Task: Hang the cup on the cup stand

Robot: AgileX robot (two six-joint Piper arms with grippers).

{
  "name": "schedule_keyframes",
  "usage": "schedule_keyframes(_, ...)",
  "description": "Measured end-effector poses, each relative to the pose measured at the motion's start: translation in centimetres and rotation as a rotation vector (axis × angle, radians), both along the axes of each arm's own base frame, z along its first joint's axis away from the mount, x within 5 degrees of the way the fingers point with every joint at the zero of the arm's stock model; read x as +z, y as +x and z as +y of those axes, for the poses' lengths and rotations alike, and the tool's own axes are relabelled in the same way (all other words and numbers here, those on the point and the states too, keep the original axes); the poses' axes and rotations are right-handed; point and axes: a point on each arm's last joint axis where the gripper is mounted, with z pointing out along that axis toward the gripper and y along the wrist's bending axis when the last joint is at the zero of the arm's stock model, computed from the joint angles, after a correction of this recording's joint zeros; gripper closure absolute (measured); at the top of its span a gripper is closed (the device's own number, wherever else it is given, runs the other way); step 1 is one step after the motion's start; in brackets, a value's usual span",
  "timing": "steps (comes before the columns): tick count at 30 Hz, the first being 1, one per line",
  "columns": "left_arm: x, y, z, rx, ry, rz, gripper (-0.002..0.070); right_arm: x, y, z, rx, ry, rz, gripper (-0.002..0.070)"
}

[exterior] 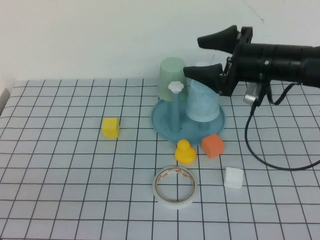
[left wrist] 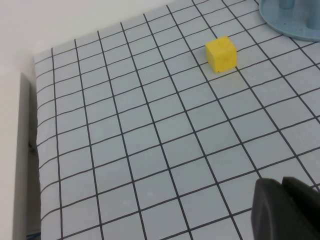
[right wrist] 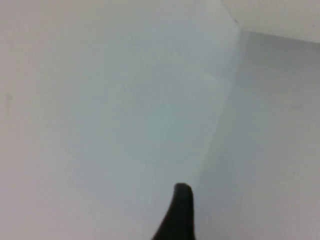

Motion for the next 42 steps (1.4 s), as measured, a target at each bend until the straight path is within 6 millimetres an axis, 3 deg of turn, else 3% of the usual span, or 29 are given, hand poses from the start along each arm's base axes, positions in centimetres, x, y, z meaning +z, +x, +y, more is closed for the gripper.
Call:
schedule_keyframes(5, 0.0, 0.0, 0.0, 0.000, 0.000, 0.000, 0.0676, 1.7, -0.5, -1.0, 0.156, -0.037, -0.317, 0.0125)
schedule_keyframes(8, 0.0, 0.0, 0.0, 0.000, 0.000, 0.000, 0.0676, 2.8, -1.1, -1.4, 0.234, -0.065, -0.539, 0.0272)
schedule_keyframes(12, 0.0, 0.0, 0.0, -0.001, 0.001, 0.002, 0.0676, 4.3, -2.0, -1.5, 0.278, -0.139, -0.828, 0.0545)
schedule_keyframes(15, 0.0, 0.0, 0.0, -0.001, 0.001, 0.002, 0.0676, 5.2, -2.5, -1.6, 0.290, -0.194, -1.015, 0.0638)
schedule_keyframes(20, 0.0, 0.0, 0.0, -0.001, 0.001, 0.002, 0.0676, 6.4, -3.1, -1.6, 0.293, -0.259, -1.225, 0.0671)
schedule_keyframes(31, 0.0, 0.0, 0.0, -0.001, 0.001, 0.002, 0.0676, 10.1, -5.3, -1.8, 0.284, -0.276, -1.362, 0.0676)
schedule_keyframes(38, 0.0, -0.1, 0.0, -0.001, 0.001, -0.001, 0.0676, 13.6, -8.2, -2.2, 0.284, -0.506, -1.934, 0.0677)
schedule_keyframes(41, 0.0, -0.1, 0.0, -0.001, 0.001, -0.001, 0.0676, 16.4, -11.1, -2.6, 0.300, -0.600, -2.153, 0.0677)
schedule_keyframes(42, 0.0, -0.1, 0.0, -0.001, 0.001, -0.001, 0.0676, 18.1, -13.4, -3.0, 0.346, -0.699, -2.267, 0.0677)
